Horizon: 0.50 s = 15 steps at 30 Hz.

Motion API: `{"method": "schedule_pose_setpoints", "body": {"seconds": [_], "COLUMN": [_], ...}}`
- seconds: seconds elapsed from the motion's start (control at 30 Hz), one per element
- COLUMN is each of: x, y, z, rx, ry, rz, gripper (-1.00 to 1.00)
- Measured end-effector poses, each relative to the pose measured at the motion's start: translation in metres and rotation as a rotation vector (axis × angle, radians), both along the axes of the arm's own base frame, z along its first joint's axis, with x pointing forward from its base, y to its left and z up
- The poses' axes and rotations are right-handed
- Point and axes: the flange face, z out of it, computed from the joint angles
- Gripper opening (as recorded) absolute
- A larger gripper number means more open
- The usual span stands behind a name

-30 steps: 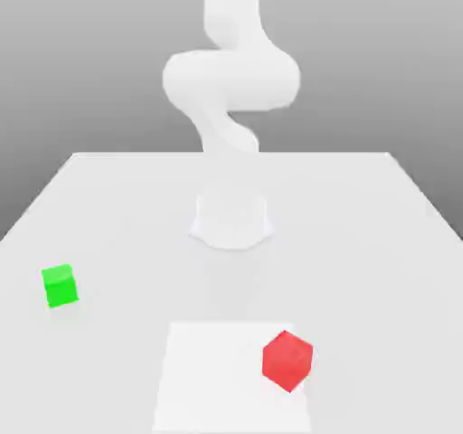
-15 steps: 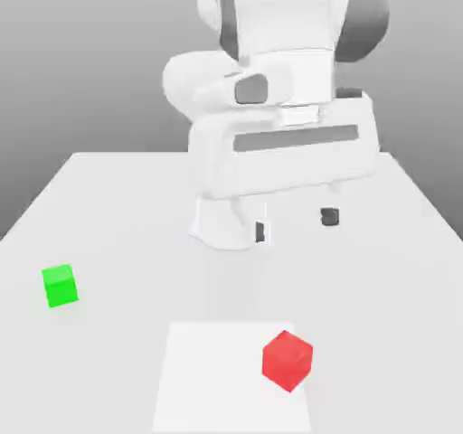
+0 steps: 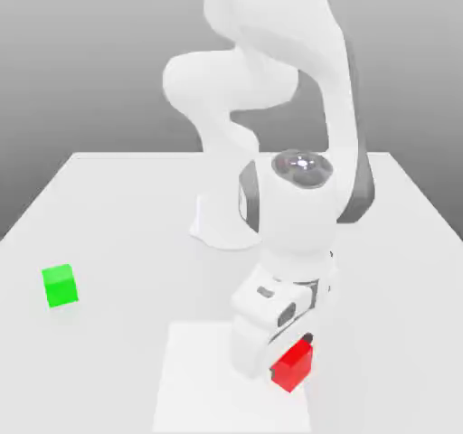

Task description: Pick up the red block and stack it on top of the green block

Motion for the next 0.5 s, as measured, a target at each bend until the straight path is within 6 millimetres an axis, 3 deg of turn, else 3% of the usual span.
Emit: {"method": "schedule_pose_setpoints", "body": {"seconds": [0.13,0.33,0.5], "x": [0.0,0.0,-0.003], "y": [0.0,-0.006,-0.117], "z": [-0.002,0.053,0.07], "rx": [0.0,-0.001,-0.011], "ry": [0.001,0.001,-0.003], "rz": [0.0,-0.011,-0.244], "gripper": [-1.0,-1.0,-1.0]}}
